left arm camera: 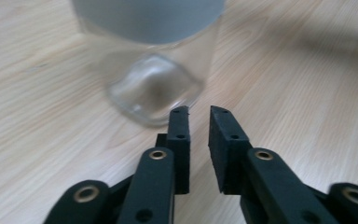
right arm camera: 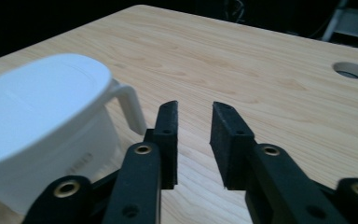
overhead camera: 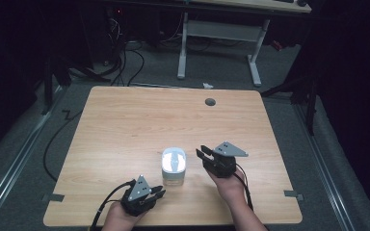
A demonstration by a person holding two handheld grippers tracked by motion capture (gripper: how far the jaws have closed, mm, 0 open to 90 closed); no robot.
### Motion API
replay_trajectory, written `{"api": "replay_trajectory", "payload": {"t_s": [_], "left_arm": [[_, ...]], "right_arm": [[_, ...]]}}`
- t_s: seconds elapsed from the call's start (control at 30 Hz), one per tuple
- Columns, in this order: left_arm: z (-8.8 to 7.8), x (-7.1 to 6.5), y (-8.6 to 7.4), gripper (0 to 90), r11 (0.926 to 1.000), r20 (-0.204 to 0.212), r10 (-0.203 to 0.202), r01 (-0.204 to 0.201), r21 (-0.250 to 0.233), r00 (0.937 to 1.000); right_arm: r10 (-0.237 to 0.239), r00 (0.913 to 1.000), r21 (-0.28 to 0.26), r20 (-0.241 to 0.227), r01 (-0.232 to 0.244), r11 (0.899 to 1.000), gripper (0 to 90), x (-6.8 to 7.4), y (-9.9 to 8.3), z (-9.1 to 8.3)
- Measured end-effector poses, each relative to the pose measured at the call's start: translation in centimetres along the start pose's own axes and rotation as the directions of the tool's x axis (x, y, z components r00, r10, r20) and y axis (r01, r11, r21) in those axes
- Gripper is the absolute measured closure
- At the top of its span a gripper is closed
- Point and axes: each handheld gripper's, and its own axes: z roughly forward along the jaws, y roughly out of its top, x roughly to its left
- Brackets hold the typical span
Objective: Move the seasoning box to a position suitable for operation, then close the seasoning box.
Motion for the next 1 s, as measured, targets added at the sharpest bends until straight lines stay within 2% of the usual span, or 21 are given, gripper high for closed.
{"api": "replay_trajectory", "payload": {"t_s": [0.2, 0.23, 0.27, 0.3, 0.33, 0.4, 0.43, 0.47, 0.53, 0.57, 0.6, 0.63, 0.7, 0.73, 0.77, 0.8, 0.83, 0.87, 0.93, 0.97, 1.0], "left_arm": [[-1.4, 2.8, 1.6, 71.1, 0.9987, -0.074, -0.025, 0.022, -0.046, 0.9969], [-1.7, 3.8, 2.1, 69.5, 0.9959, -0.111, -0.037, 0.028, -0.086, 0.9931], [-1.7, 3.8, 2.1, 67.6, 0.9959, -0.111, -0.037, 0.028, -0.086, 0.9931], [-1.8, 4.9, 2.6, 66.4, 0.9927, -0.148, -0.055, 0.038, -0.115, 0.9875], [-1.8, 4.9, 2.6, 65.6, 0.9927, -0.148, -0.055, 0.038, -0.115, 0.9875], [-1.9, 5.6, 2.9, 64.5, 0.9894, -0.181, -0.056, 0.031, -0.142, 0.9819], [-2.1, 6.4, 3.2, 62.6, 0.987, -0.215, -0.044, 0.01, -0.16, 0.9757], [-2.1, 6.4, 3.2, 61.6, 0.987, -0.215, -0.044, 0.01, -0.16, 0.9757], [-2.2, 7.3, 3.3, 60.2, 0.986, -0.26, -0.029, -0.015, -0.166, 0.9653], [-2.7, 8.3, 3.5, 57.1, 0.9847, -0.301, -0.031, -0.023, -0.173, 0.9532], [-2.7, 8.3, 3.5, 55.9, 0.9847, -0.301, -0.031, -0.023, -0.173, 0.9532], [-3.5, 9.3, 3.8, 54.9, 0.9808, -0.337, -0.045, -0.023, -0.194, 0.9404], [-4.4, 10.3, 4.2, 54.1, 0.974, -0.364, -0.068, -0.017, -0.226, 0.929], [-4.4, 10.3, 4.2, 53.9, 0.974, -0.364, -0.068, -0.017, -0.226, 0.929], [-5.2, 11.1, 4.5, 53.8, 0.9688, -0.385, -0.088, -0.011, -0.248, 0.9187], [-5.2, 11.1, 4.5, 53.8, 0.9688, -0.385, -0.088, -0.011, -0.248, 0.9187], [-5.5, 11.5, 4.5, 53.8, 0.9669, -0.399, -0.1, -0.006, -0.255, 0.9113], [-5.9, 11.8, 4.7, 54.3, 0.9629, -0.403, -0.154, 0.046, -0.266, 0.9019], [-5.8, 10.9, 4.5, 54.2, 0.9612, -0.382, -0.151, 0.045, -0.272, 0.9117], [-5.5, 10.5, 4.3, 53.4, 0.9658, -0.392, -0.123, 0.019, -0.259, 0.9117], [-5.5, 10.5, 4.3, 52.5, 0.9658, -0.392, -0.123, 0.019, -0.259, 0.9117]], "right_arm": [[0.034, 0.9977, 0.024, 0.058, -0.036, 0.999, 58.6, -2.0, -1.7, -0.5], [0.033, 0.9973, 0.028, 0.065, -0.034, 0.999, 56.9, -2.2, -1.9, -0.6], [0.03, 0.9969, 0.031, 0.072, -0.033, 0.999, 55.1, -2.4, -2.1, -0.6], [0.028, 0.9965, 0.033, 0.079, -0.031, 0.999, 52.9, -2.7, -2.3, -0.7], [0.028, 0.9965, 0.033, 0.079, -0.031, 0.999, 52.9, -2.7, -2.3, -0.7], [0.032, 0.9956, 0.031, 0.088, -0.035, 0.999, 50.5, -3.1, -2.9, -0.9], [0.011, 0.9943, 0.039, 0.106, -0.015, 0.999, 48.8, -3.6, -3.5, -1.0], [0.011, 0.9943, 0.039, 0.106, -0.015, 0.999, 48.8, -3.6, -3.5, -1.0], [0.005, 0.9923, 0.047, 0.124, -0.011, 0.999, 48.3, -4.2, -4.2, -1.2], [0.014, 0.9887, 0.056, 0.149, -0.023, 0.998, 47.6, -5.0, -4.8, -1.5], [0.014, 0.9887, 0.056, 0.149, -0.023, 0.998, 47.6, -5.0, -4.8, -1.5], [0.03, 0.9854, 0.065, 0.168, -0.042, 0.997, 46.8, -5.8, -5.4, -2.0], [0.027, 0.9802, 0.072, 0.196, -0.042, 0.997, 45.5, -6.6, -6.0, -2.9], [0.027, 0.9802, 0.072, 0.196, -0.042, 0.997, 45.5, -6.6, -6.0, -2.9], [0.06, 0.9728, 0.039, 0.224, -0.07, 0.997, 45.3, -7.3, -6.8, -4.3], [0.06, 0.9728, 0.039, 0.224, -0.07, 0.997, 45.3, -7.3, -6.8, -4.3], [0.087, 0.9705, 0.023, 0.225, -0.095, 0.995, 44.5, -7.5, -7.3, -5.0], [0.099, 0.9666, 0.015, 0.236, -0.106, 0.994, 44.3, -7.6, -8.3, -6.0], [0.123, 0.9691, 0.026, 0.214, -0.132, 0.991, 43.8, -7.4, -8.7, -6.4], [0.116, 0.9743, 0.034, 0.193, -0.125, 0.992, 43.4, -7.3, -8.7, -6.4], [0.116, 0.9743, 0.034, 0.193, -0.125, 0.992, 43.4, -7.3, -8.7, -6.4]]}}
